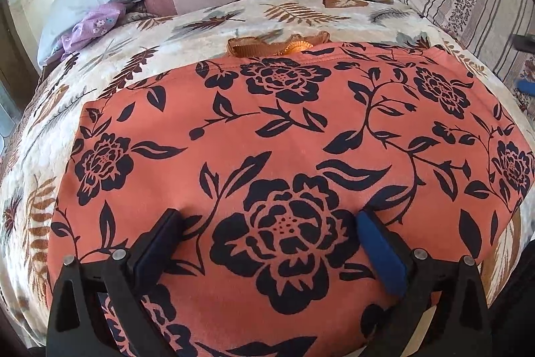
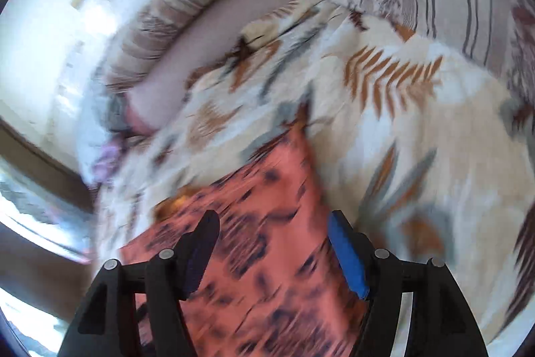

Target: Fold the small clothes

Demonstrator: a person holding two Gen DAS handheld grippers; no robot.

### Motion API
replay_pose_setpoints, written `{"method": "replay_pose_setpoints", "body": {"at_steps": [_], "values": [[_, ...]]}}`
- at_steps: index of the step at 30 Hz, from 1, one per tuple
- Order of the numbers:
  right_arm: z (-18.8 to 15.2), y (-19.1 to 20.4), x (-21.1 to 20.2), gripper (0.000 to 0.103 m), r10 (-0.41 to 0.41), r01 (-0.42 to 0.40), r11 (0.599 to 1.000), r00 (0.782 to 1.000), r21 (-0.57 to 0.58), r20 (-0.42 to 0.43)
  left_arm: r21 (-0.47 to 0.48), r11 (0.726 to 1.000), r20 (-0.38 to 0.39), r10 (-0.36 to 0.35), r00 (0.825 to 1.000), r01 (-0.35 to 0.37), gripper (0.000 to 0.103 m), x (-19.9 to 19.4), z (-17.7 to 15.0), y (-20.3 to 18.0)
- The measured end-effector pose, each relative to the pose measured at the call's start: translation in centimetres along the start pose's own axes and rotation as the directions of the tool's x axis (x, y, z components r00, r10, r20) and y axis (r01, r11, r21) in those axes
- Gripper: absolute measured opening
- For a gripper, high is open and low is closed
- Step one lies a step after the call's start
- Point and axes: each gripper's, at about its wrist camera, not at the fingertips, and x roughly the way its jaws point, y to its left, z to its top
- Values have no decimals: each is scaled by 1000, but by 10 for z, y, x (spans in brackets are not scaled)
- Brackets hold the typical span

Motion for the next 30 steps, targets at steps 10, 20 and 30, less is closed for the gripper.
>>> {"method": "replay_pose_setpoints", "body": {"at_steps": [10, 20, 30], "values": [[-100, -30, -15, 66, 47, -40, 986, 998, 160, -39, -83, 997, 5, -5, 1000, 6, 102, -29, 7, 15], [-130, -47, 10, 81, 131, -116, 935, 991, 336, -22, -26, 1000, 10, 11, 1000, -11, 102, -31, -11, -4], [-104, -49, 29, 52, -16, 12, 950, 1000, 312, 9, -36, 999, 2, 20, 1000, -20, 102, -5, 4, -10]]}}
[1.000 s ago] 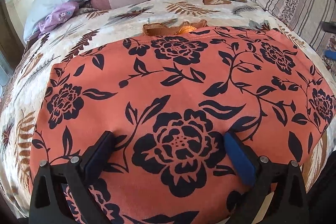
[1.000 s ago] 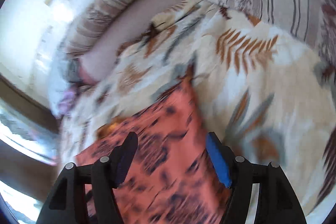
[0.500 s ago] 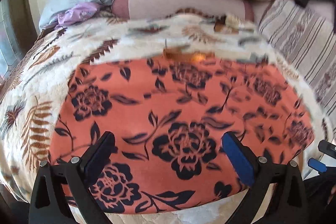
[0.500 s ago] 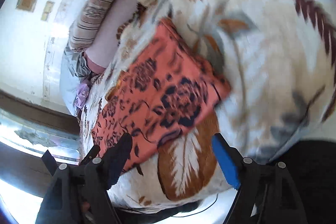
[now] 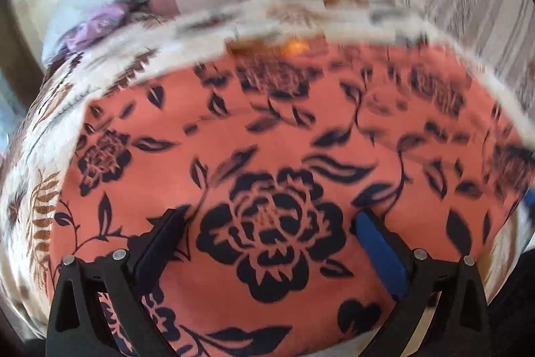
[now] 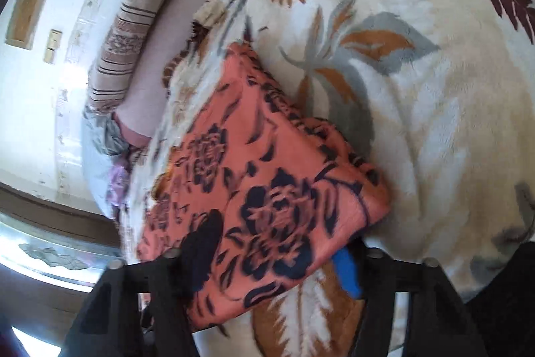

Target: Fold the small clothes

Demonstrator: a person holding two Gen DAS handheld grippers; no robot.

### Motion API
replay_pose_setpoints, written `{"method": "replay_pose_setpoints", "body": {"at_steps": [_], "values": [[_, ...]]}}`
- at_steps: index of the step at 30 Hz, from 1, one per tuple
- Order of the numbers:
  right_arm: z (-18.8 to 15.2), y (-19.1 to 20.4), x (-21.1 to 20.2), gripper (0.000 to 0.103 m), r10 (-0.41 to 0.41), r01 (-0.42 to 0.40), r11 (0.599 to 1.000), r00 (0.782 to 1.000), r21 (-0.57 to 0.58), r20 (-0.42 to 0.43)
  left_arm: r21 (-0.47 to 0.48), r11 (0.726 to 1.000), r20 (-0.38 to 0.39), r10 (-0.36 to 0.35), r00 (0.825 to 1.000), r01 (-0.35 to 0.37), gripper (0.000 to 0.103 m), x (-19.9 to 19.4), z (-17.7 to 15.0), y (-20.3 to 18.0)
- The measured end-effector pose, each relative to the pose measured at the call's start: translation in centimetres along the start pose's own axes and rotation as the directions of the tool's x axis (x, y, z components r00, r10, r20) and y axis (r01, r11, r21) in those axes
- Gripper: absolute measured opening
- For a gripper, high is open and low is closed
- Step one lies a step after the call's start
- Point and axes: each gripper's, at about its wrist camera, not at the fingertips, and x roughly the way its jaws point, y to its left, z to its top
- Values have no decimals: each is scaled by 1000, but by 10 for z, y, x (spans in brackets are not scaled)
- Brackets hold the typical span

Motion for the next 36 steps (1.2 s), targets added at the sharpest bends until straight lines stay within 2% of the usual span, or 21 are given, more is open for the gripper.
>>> {"method": "replay_pose_setpoints", "body": {"at_steps": [1, 4, 5, 7, 8, 9, 11, 13, 15, 16, 19, 22, 24, 25, 26, 27, 28, 29, 31, 34, 36], "values": [[2, 2, 2, 51, -10, 10, 1000, 1000, 0, -1, -20, 1000, -13, -1, 1000, 0, 101, -7, 5, 2], [9, 11, 1, 46, -61, 60, 996, 998, -68, -3, -54, 998, 132, -10, 991, 17, 101, -33, 11, 7], [11, 13, 4, 48, -80, 80, 994, 997, -78, -4, -48, 999, 111, 10, 994, -5, 101, -23, 10, 6], [14, 20, 10, 48, -123, 123, 988, 992, -93, 4, 3, 1000, -40, -7, 999, 7, 103, 21, -1, 2], [14, 24, 11, 49, -144, 144, 984, 990, -108, 8, 24, 1000, 38, -13, 999, 12, 103, 15, -3, 2], [16, 30, 15, 43, -163, 163, 978, 987, -129, 5, 32, 999, 10, -28, 1000, 28, 103, 14, 1, 3], [22, 49, 18, 12, -218, 216, 961, 976, -174, 7, -26, 994, -18, -105, 994, 104, 102, 10, 10, 17], [20, 94, 9, 12, -241, 252, 927, 968, -277, 73, -89, 983, 1, -158, 987, 158, 94, -1, 14, 45], [1, 165, -9, 12, -203, 261, 855, 964, -448, 174, -208, 958, 80, -183, 980, 196, 94, -22, 14, 84], [-20, 203, -16, 12, -165, 257, 795, 963, -549, 211, -279, 936, 120, -186, 975, 213, 94, -34, 15, 107], [-93, 268, -9, 12, -89, 207, 631, 977, -747, 196, -478, 840, 221, -168, 961, 257, 94, -62, 4, 181], [-158, 270, 39, 12, -127, 135, 550, 989, -824, 77, -576, 757, 227, -216, 950, 310, 94, -59, -16, 228], [-196, 249, 96, 13, -247, 111, 480, 969, -870, -13, -590, 741, 196, -255, 947, 321, 94, -53, -31, 234], [-208, 237, 114, 13, -285, 104, 472, 958, -875, -40, -598, 729, 178, -287, 941, 335, 94, -47, -34, 234], [-214, 239, 107, 13, -244, 133, 446, 969, -885, 23, -601, 716, 175, -316, 932, 356, 94, -45, -37, 235], [-212, 243, 101, 12, -241, 127, 459, 970, -879, 14, -599, 702, 181, -350, 919, 385, 94, -43, -38, 235], [-205, 245, 93, 12, -222, 95, 501, 975, -860, -21, -598, 691, 185, -373, 909, 406, 94, -41, -38, 232], [-201, 247, 88, 12, -215, 85, 504, 976, -860, -29, -594, 684, 191, -390, 901, 422, 94, -40, -31, 228], [-197, 245, 82, 11, -207, 79, 497, 978, -864, -30, -564, 663, 211, -461, 862, 493, 94, -42, -19, 219], [-199, 240, 69, 12, -173, 67, 513, 985, -856, -27, -504, 708, 111, -516, 850, 496, 94, -25, 11, 188], [-200, 242, 62, 12, -140, 58, 513, 990, -857, -16, -496, 749, 19, -497, 868, 440, 93, -5, 23, 170]]}}
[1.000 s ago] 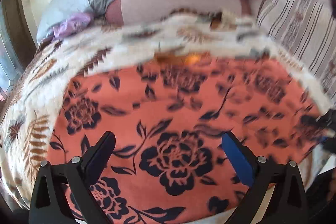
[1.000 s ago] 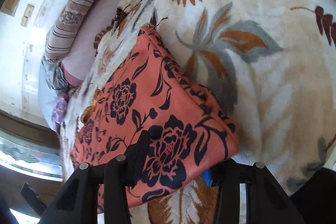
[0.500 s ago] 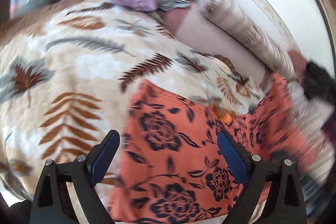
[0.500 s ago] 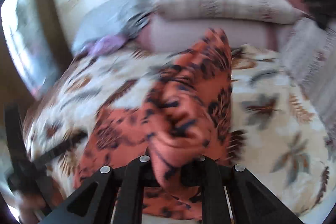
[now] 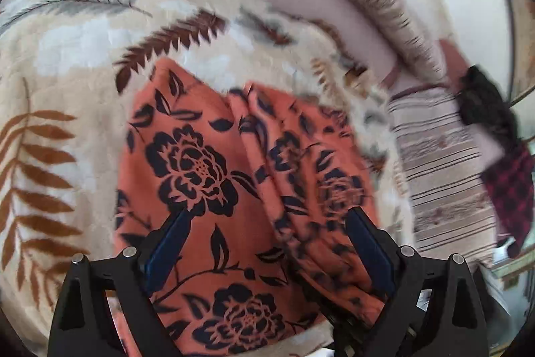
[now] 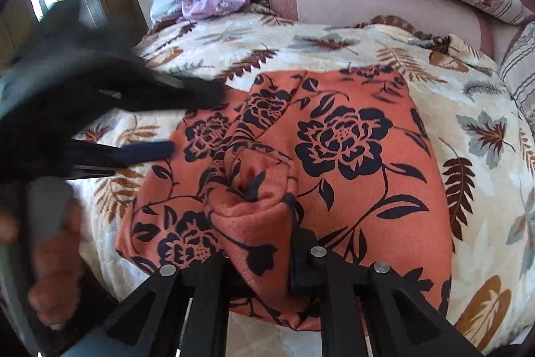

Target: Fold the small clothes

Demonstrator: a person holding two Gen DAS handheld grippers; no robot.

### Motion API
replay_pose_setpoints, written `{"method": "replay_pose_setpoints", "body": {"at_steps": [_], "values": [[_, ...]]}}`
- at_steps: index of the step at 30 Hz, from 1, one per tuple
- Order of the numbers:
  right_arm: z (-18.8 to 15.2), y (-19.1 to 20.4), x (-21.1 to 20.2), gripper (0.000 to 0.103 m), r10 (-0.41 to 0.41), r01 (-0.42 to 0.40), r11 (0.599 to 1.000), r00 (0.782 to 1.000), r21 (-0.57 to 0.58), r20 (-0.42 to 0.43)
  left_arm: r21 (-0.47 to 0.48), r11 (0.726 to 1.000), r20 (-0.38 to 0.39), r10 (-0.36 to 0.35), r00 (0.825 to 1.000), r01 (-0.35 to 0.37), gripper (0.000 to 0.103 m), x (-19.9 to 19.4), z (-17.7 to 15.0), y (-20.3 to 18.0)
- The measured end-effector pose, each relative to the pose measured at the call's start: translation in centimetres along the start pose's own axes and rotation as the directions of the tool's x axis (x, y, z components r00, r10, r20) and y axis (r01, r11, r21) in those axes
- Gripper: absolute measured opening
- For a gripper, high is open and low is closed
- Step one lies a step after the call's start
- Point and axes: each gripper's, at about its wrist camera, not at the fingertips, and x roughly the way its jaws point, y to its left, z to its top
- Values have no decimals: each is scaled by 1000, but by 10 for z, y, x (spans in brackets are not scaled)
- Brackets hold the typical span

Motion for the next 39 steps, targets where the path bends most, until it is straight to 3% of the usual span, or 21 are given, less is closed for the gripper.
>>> {"method": "replay_pose_setpoints", "body": {"at_steps": [1, 2, 3, 4, 5, 6, 11, 13, 14, 16, 17, 24, 26, 27, 28, 30, 31, 32, 33, 37, 39], "values": [[2, 4, -3, 12, -7, 7, 1000, 1000, -15, 15, 6, 1000, -38, -9, 999, 9, 93, 15, 4, -4], [4, 9, 0, 12, -10, 10, 999, 1000, -34, 26, 1, 1000, -60, -27, 998, 27, 84, 25, 7, -7], [5, 12, -2, 12, -8, 10, 999, 999, -47, 32, 0, 999, -73, -35, 997, 35, 71, 31, 11, -9], [4, 15, -6, 12, -10, 13, 998, 999, -65, 39, 16, 999, -104, -37, 994, 39, 31, 39, 15, -12], [3, 19, -10, 11, -17, 21, 996, 999, -92, 46, 38, 998, -125, -51, 991, 56, 24, 39, 17, -18], [3, 23, -13, 12, -20, 25, 994, 999, -107, 49, 71, 995, -95, -56, 994, 63, 22, 32, 21, -25], [17, 51, -46, 12, 37, -16, 989, 990, -147, 139, 263, 958, 61, -134, 989, 114, 21, -35, 25, -31], [17, 67, -39, 12, 64, -43, 986, 990, -163, 127, 251, 965, 51, -97, 994, 82, 21, -32, 27, -8], [14, 74, -24, 12, 77, -62, 984, 993, -165, 90, 222, 975, 7, -29, 1000, 27, 21, -15, 29, 13], [4, 80, 21, 12, 107, -111, 985, 994, -135, -37, 133, 989, -76, 70, 995, -59, 22, 17, 24, 49], [-5, 82, 44, 13, 120, -132, 985, 987, -115, -110, 103, 995, -56, 12, 998, -6, 22, 16, 21, 59], [10, 95, -3, 13, 137, -135, 985, 991, -103, 9, 196, 980, 60, -42, 997, 30, 20, -21, 29, 36], [6, 102, 3, 17, 152, -151, 985, 988, -87, 4, 154, 988, 9, 15, 1000, -16, 21, -7, 33, 52], [3, 104, 18, 25, 152, -155, 984, 988, -91, -40, 148, 988, -49, 56, 997, -48, 24, 7, 33, 61], [-2, 107, 37, 29, 150, -161, 983, 981, -88, -119, 136, 990, -66, 36, 997, -26, 25, 13, 34, 68], [-10, 109, 31, 35, 164, -171, 981, 984, -94, -71, 80, 997, -49, -18, 999, 22, 29, 1, 38, 75], [-11, 107, 22, 42, 212, -216, 974, 975, -73, -65, 79, 997, -34, -5, 999, 8, 33, -6, 37, 76], [-12, 102, 17, 60, 256, -259, 965, 964, -41, -67, 94, 995, -12, 31, 999, -30, 35, -14, 37, 73], [-14, 97, 9, 65, 293, -294, 956, 954, -5, -54, 105, 991, 10, 76, 997, -77, 35, -23, 34, 68], [-23, 68, -22, 66, 301, -301, 953, 953, 37, 17, 166, 985, 104, 20, 994, -37, 35, -66, -1, 55], [-30, 49, -35, 66, 309, -311, 946, 950, 91, 43, 235, 965, 73, 100, 992, -115, 35, -62, -27, 46]]}}
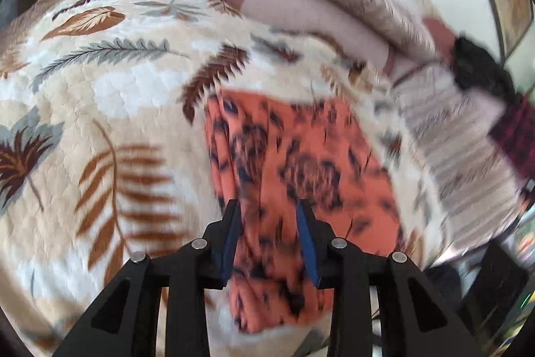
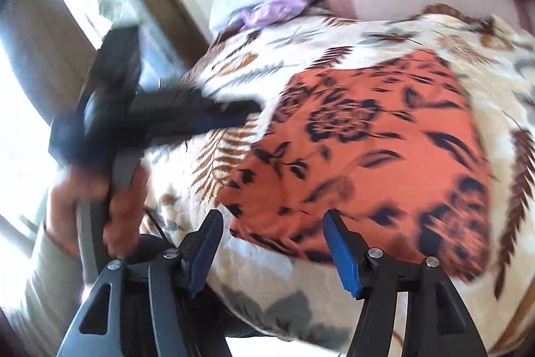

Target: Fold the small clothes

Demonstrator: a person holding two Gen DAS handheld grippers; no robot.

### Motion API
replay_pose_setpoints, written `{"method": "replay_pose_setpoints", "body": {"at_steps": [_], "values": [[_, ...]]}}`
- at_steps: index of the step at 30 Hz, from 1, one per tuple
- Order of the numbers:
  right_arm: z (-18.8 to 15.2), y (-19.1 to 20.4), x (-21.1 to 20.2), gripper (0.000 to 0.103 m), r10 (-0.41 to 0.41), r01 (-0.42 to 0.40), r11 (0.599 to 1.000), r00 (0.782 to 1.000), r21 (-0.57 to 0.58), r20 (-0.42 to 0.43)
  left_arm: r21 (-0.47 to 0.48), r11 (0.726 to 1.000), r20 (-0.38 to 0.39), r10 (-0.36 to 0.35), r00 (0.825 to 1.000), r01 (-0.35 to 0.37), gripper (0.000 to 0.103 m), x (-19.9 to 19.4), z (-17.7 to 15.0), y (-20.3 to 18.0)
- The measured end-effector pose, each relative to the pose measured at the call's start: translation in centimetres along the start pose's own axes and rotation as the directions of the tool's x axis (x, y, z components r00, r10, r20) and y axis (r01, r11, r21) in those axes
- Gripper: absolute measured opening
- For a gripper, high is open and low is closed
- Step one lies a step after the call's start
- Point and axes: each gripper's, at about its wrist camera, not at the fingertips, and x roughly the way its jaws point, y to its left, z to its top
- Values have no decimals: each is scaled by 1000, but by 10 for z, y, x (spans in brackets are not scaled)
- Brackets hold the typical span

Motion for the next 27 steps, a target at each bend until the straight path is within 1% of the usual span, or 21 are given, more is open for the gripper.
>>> {"method": "replay_pose_setpoints", "body": {"at_steps": [1, 2, 3, 5, 6, 8, 10, 11, 13, 15, 17, 18, 19, 20, 21, 22, 23, 24, 25, 26, 27], "values": [[-3, -8, -9, 66, -10, 9, 1000, 1000, 25, 11, 18, 996, -88, 86, 992, -85, 36, 20, -13, 0], [-3, -23, -15, 66, -9, 8, 998, 1000, 55, 23, -21, 994, -154, 107, 982, -111, 38, 38, -21, 8], [-2, -31, -21, 66, -5, 3, 997, 1000, 77, 30, -71, 993, -144, 87, 986, -99, 38, 31, -19, 14], [-3, -54, -39, 66, -21, 15, 990, 999, 137, 46, -48, 986, -83, 154, 985, -158, 36, 7, -9, 2], [-4, -66, -46, 68, -27, 18, 985, 998, 169, 53, -31, 987, -67, 156, 985, -159, 34, -3, -6, -7], [-4, -94, -60, 69, -31, 11, 967, 997, 253, 77, -17, 995, -22, 98, 995, -98, 33, -21, 0, -22], [-1, -123, -71, 72, -38, 2, 940, 994, 341, 99, 25, 999, 40, 28, 999, -29, 36, -35, 5, -41], [2, -138, -69, 74, -18, -20, 922, 995, 387, 95, 47, 999, 58, 2, 998, -5, 38, -40, 5, -45], [8, -167, -60, 74, 71, -101, 867, 994, 487, 79, 79, 997, 76, -3, 997, -3, 43, -35, 3, -55], [13, -183, -42, 74, 164, -178, 822, 984, 541, 74, 78, 996, 15, 47, 999, -48, 45, -4, -3, -51], [13, -195, -15, 74, 232, -221, 774, 971, 594, 59, 91, 983, -53, 164, 985, -159, 45, 40, -15, -42], [10, -199, 6, 72, 280, -233, 749, 960, 620, 22, 118, 978, 4, 174, 985, -173, 46, 42, -20, -44], [9, -200, 22, 61, 300, -222, 740, 954, 635, -18, 158, 967, 37, 195, 980, -198, 46, 38, -25, -51], [12, -193, 25, 45, 258, -174, 782, 964, 599, -56, 179, 959, 39, 218, 975, -221, 46, 35, -25, -57], [18, -184, 22, 39, 208, -137, 829, 975, 542, -71, 186, 956, 41, 225, 973, -229, 46, 32, -25, -60], [22, -174, 15, 38, 157, -100, 864, 985, 493, -75, 189, 956, 40, 221, 974, -225, 46, 30, -25, -60], [26, -161, 8, 37, 78, -37, 908, 994, 418, -81, 182, 959, 42, 212, 976, -217, 47, 30, -24, -59], [25, -154, 10, 36, 19, 14, 934, 996, 357, -89, 175, 962, 44, 207, 977, -211, 47, 30, -24, -59], [18, -155, 24, 37, -22, 66, 943, 990, 328, -138, 175, 962, 42, 208, 977, -212, 47, 28, -25, -59], [14, -163, 30, 39, 4, 46, 934, 990, 354, -139, 165, 961, 43, 219, 975, -223, 45, 22, -21, -65], [14, -169, 27, 44, 47, 0, 921, 993, 388, -111, 153, 966, 58, 200, 978, -207, 44, 21, -20, -66]]}}
